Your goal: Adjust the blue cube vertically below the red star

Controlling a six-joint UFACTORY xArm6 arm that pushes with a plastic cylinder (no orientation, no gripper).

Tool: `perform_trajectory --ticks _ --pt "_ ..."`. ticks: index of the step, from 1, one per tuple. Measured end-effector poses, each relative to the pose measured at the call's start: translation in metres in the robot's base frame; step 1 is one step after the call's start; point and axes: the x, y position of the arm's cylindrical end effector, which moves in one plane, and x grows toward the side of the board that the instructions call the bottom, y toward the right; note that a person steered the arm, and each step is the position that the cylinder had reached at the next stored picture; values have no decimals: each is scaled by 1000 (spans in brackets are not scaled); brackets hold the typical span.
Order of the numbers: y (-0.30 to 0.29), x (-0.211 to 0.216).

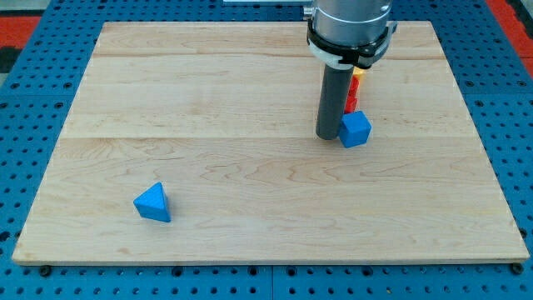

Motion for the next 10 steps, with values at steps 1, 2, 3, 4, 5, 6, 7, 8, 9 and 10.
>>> perform_trajectory --ticks 1,2,3,4,5,6,7,8,9,10 --pt "-26 33" --pt "-37 79" --pt "53 87" --pt "107 67" --pt "132 36" --pt "114 -1" --pt "86 -7" --pt "51 -3" --pt "40 -3" --pt "57 17"
